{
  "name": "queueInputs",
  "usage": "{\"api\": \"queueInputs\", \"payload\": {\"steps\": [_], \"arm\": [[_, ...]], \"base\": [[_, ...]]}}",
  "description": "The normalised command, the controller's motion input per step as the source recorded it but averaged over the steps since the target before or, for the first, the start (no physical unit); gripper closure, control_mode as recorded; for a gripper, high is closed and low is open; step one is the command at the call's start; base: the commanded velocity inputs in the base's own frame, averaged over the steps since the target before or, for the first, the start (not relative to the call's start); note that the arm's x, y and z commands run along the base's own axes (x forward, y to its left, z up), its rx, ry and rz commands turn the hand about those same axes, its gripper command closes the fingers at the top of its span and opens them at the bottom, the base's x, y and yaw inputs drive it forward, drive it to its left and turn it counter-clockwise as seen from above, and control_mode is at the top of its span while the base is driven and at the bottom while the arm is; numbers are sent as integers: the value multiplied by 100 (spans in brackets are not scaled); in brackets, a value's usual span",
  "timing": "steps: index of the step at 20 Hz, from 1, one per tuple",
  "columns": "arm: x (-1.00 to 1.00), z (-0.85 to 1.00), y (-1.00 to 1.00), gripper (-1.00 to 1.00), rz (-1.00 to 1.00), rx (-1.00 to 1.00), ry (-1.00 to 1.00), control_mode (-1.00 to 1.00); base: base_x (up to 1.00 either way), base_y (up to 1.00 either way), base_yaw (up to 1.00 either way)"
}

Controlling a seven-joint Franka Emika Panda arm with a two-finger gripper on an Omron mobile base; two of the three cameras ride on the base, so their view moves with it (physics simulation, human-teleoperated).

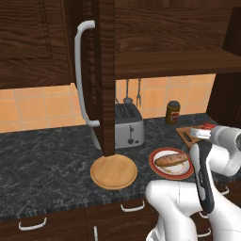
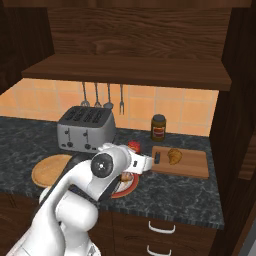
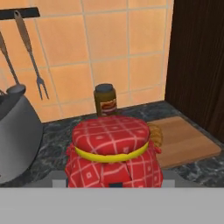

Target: From the different types of pastries on the counter, select a croissant and place it on the cutting board. Then retrieve a jar of jam from the cabinet and place it alongside the croissant on the cutting board.

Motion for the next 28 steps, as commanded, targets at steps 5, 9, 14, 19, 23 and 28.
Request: {"api": "queueInputs", "payload": {"steps": [5,9,14,19,23,28], "arm": [[59,-1,-71,100,0,0,-6,-100],[50,-2,-87,100,-2,0,-3,-100],[37,-4,-85,100,-9,0,6,-100],[19,-13,-49,100,-4,0,4,-100],[0,-5,-1,100,0,0,0,-100],[20,-24,-28,100,1,0,0,-100]], "base": [[0,0,0],[0,0,0],[0,0,0],[0,0,0],[0,0,0],[0,0,0]]}}
